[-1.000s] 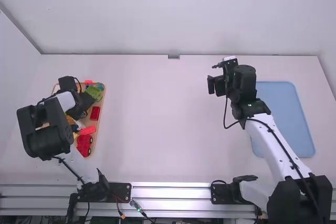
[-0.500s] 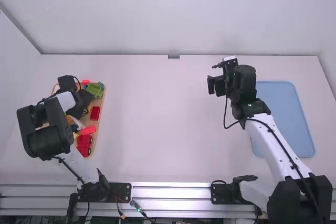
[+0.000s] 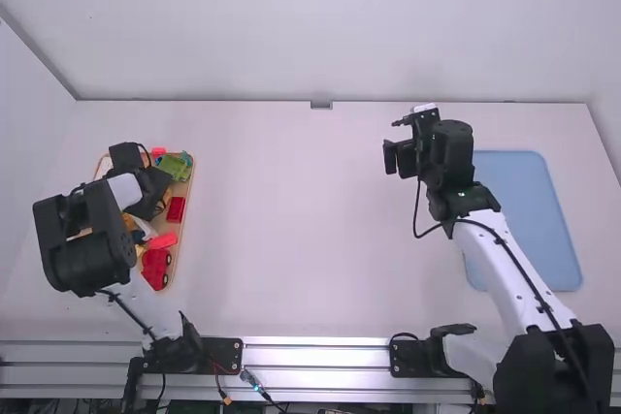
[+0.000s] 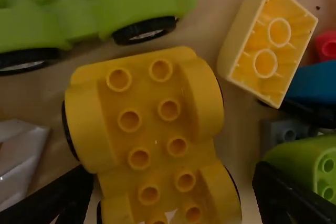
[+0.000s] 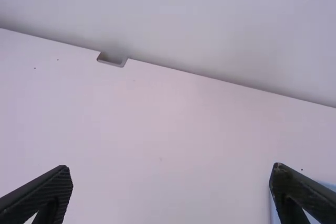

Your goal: Assemble lego blocks to make yellow taxi

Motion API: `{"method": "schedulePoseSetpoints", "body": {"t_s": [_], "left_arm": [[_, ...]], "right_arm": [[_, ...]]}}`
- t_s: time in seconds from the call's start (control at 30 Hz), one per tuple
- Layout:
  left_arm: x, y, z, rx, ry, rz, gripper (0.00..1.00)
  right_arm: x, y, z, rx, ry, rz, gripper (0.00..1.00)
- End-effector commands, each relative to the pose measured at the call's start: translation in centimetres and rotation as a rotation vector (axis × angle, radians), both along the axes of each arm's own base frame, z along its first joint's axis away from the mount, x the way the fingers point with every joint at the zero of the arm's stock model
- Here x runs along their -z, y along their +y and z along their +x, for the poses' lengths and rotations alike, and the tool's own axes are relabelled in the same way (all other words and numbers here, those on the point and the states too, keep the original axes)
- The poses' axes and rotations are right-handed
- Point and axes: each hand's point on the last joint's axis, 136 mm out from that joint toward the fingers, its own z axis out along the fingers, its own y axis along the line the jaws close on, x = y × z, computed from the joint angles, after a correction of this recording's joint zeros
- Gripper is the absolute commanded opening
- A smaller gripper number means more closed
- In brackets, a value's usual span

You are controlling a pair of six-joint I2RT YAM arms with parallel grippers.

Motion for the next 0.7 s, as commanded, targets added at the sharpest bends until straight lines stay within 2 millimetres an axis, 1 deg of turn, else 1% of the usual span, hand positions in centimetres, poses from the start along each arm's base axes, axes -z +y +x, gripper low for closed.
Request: {"method": "schedulePoseSetpoints", "body": {"t_s": [0.0, 0.03, 0.1, 0.17, 0.3, 0.33, 0.43, 0.5, 0.53, 0.57, 0.67], "left_arm": [[2.0, -1.8, -1.5, 0.026, 0.055, -0.059, 0.81], [2.2, -2.6, -1.4, 0.046, 0.044, -0.099, 0.8], [2.2, -3.0, -1.2, 0.053, 0.034, -0.119, 0.78], [2.1, -2.7, -1.1, 0.049, 0.031, -0.109, 0.75], [2.0, -3.0, -0.9, 0.054, 0.021, -0.127, 0.74], [2.0, -2.9, -1.0, 0.05, 0.024, -0.121, 0.73], [2.0, -2.8, -1.0, 0.047, 0.024, -0.123, 0.72], [2.0, -3.3, -0.9, 0.059, 0.018, -0.139, 0.76], [2.0, -3.4, -0.8, 0.061, 0.013, -0.148, 0.95], [2.0, -3.6, -0.7, 0.069, 0.004, -0.165, 0.99], [2.0, -4.1, -0.7, 0.079, -0.002, -0.193, 0.99]], "right_arm": [[-1.4, 0.1, 0.6, -0.001, -0.028, 0.004, 0.99], [-1.4, 0.1, 0.6, -0.002, -0.029, 0.001, 0.99], [-1.4, 0.1, 0.6, -0.003, -0.029, 0.001, 0.99], [-1.4, 0.1, 0.6, -0.002, -0.029, 0.001, 0.99], [-1.4, 0.1, 0.6, -0.002, -0.028, 0.001, 0.99], [-1.4, 0.1, 0.6, -0.002, -0.029, 0.001, 0.99], [-1.4, 0.1, 0.6, -0.003, -0.029, 0.001, 0.99], [-1.4, 0.1, 0.6, -0.002, -0.029, 0.001, 0.99], [-1.4, 0.1, 0.6, -0.002, -0.029, 0.001, 0.99], [-1.4, 0.1, 0.6, -0.002, -0.029, 0.001, 0.99], [-1.4, 0.0, 0.6, 0.002, -0.029, -0.001, 0.99]]}}
